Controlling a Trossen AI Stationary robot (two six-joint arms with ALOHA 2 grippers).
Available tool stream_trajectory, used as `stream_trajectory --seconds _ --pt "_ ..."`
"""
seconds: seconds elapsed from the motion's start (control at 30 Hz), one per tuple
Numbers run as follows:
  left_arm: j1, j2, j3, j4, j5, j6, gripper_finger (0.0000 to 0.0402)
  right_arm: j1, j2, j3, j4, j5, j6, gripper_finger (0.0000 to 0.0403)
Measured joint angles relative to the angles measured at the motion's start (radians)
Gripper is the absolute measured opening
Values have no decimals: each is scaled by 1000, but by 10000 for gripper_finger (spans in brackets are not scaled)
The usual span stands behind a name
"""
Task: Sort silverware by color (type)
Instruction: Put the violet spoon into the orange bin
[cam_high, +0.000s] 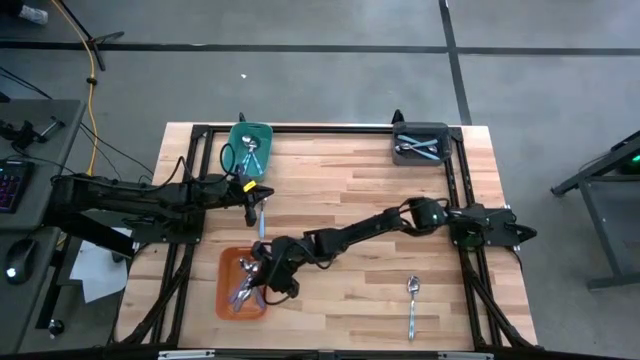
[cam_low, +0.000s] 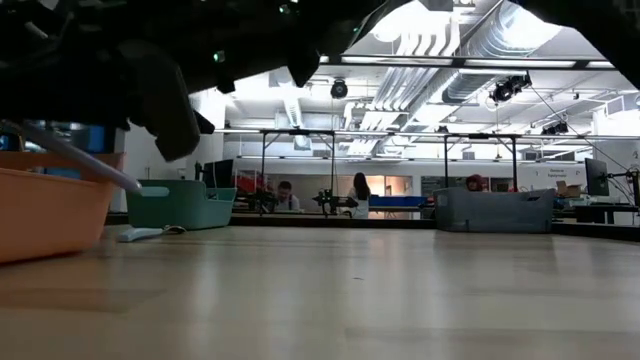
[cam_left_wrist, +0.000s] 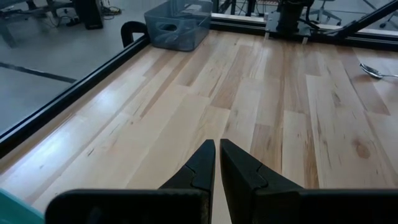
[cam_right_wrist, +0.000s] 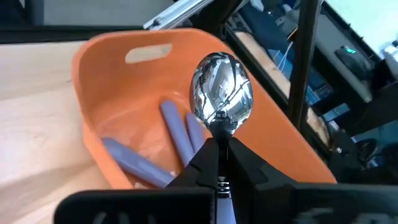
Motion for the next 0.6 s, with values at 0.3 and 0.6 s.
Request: stream_trajectory --seconds 0.3,0.6 --pt "0 0 0 0 0 2 15 34 -13 4 65 -3 -94 0" --pt "0 0 0 6 0 7 15 53 -11 4 107 -53 -178 0"
